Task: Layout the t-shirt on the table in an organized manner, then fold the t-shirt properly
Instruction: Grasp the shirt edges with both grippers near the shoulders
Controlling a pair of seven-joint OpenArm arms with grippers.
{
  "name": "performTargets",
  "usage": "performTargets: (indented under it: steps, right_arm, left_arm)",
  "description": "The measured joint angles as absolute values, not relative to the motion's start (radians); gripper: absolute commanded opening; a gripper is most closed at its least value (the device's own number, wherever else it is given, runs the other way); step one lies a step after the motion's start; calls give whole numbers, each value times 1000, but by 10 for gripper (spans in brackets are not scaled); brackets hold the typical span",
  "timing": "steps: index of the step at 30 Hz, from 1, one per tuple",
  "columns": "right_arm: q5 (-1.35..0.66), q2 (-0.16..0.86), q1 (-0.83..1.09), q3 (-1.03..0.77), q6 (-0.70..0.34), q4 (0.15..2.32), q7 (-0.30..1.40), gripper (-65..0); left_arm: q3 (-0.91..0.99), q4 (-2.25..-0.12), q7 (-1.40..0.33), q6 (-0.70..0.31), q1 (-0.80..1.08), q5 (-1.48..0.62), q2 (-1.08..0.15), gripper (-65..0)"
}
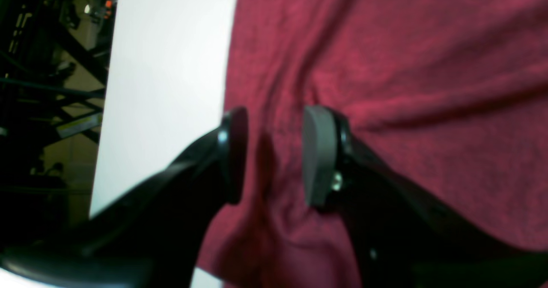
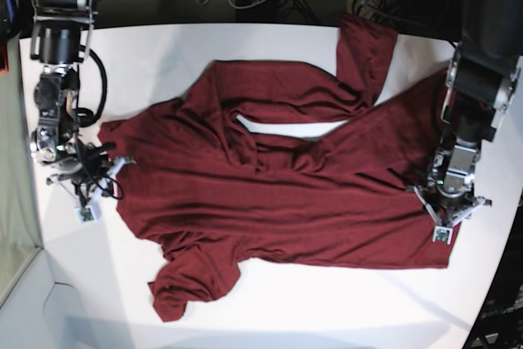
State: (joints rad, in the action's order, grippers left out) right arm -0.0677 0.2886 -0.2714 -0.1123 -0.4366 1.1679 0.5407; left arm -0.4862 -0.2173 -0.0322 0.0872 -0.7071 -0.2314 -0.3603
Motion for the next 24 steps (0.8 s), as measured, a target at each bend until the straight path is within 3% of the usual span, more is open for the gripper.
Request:
performTargets:
  steps: [12, 18, 24]
  right_arm:
    - [-75, 254, -249, -111, -441, 1176, 554, -650]
    - [-69, 254, -152, -116, -441, 1313, 580, -650]
    - [-79, 254, -53, -117, -445, 1410, 576, -650]
  left_arm:
    - [-432, -347, -136, 75, -688, -281, -342, -436]
    - [-255, -643, -349, 62, -630, -340, -426, -436]
    - [-217, -940, -492, 59, -485, -346, -477, -436]
